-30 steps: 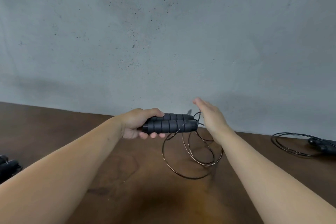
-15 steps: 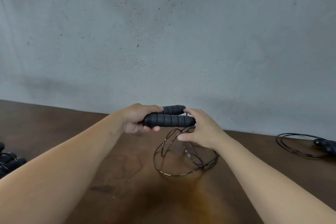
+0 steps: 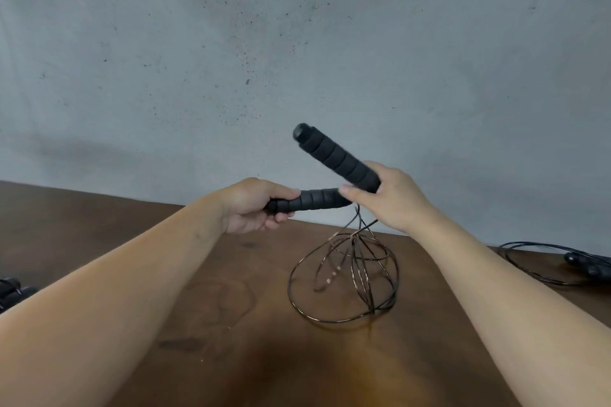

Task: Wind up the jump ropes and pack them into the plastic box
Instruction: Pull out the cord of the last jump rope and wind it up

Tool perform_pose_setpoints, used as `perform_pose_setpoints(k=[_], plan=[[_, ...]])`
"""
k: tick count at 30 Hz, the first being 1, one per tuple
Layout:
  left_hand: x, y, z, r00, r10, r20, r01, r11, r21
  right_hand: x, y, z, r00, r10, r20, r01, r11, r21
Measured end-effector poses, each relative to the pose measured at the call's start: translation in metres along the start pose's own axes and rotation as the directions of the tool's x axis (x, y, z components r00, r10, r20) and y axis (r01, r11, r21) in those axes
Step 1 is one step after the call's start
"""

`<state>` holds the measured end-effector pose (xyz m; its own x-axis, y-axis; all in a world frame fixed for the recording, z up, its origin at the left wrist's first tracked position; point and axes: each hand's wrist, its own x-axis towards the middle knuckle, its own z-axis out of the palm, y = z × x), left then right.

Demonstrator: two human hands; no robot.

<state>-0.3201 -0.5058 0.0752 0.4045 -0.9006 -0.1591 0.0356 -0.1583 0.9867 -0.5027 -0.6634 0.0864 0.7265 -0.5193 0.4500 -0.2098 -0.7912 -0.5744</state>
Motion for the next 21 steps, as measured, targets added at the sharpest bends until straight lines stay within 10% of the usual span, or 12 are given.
perform_pose_setpoints(k=[4,9,15,21], plan=[[-0.007,0.024,0.012,0.985,0.143,0.091,-0.145,0.989,0.010,0.007,-0.011,-0.005,0.971,-0.025,0.236,0.055,0.991,-0.119],[-0.002,0.032,0.023,0.960,0.279,-0.009,-0.274,0.936,-0.220,0.023,-0.026,-0.026,0.999,0.001,0.041,-0.004,0.995,0.097],[0.029,-0.023,0.079,0.975,0.213,-0.059,-0.148,0.826,0.544,0.048,-0.049,-0.066,0.979,0.200,-0.043,-0.099,0.643,0.759],[0.054,-0.057,0.111,0.907,0.280,-0.313,-0.141,0.905,0.402,0.071,-0.058,-0.160,0.923,0.293,-0.249,0.048,0.555,0.831]])
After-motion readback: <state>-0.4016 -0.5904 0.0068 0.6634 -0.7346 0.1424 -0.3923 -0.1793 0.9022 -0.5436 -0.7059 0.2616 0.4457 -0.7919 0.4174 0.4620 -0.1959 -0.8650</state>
